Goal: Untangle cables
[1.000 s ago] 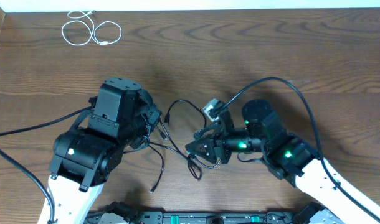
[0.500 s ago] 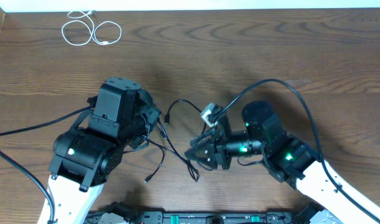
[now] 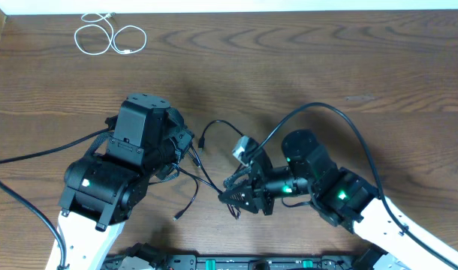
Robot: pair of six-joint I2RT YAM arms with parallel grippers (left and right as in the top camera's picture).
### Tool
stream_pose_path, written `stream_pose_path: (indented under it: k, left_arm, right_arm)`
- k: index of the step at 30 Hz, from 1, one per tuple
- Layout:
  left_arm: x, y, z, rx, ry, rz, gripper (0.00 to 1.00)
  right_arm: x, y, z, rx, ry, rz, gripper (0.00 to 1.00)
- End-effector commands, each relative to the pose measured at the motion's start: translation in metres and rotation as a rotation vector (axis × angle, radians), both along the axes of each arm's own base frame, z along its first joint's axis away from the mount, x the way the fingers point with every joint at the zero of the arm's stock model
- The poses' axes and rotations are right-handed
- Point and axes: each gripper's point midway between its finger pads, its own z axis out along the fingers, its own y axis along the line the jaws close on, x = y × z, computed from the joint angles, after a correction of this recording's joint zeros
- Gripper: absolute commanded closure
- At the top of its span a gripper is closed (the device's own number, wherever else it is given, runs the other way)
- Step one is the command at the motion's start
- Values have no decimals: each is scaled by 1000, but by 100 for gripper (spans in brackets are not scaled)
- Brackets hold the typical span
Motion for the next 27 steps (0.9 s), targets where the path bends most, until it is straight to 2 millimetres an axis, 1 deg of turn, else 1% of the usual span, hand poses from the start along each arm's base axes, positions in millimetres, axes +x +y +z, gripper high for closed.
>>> stream_pose_path:
  k: [1,5,10,16,20,25,27]
  left_arm:
    - [1,3,2,10,-9,16,93]
    - [1,3,2,10,-8,16,93]
    - [1,3,2,10,-8,16,93]
    - [1,3,2,10,-7,16,92]
    - [0,4,1,12,-3,16,93]
    - [0,4,1,13,-1,16,93]
    - [0,4,1,13,-1,16,92]
  right_arm:
    - [6,6,-3,-28,-57,-27,66]
    - [8,8,-7,-44,-62,-41,69]
    - [11,11,-1,-18,-59,-52,77]
    - [11,12,1,-10,-65,-52,78]
    - [11,12,1,-11,-59,-55,86]
    - [11,12,1,-11,-58,-55,92]
    - [11,12,1,-11,-58,-55,99]
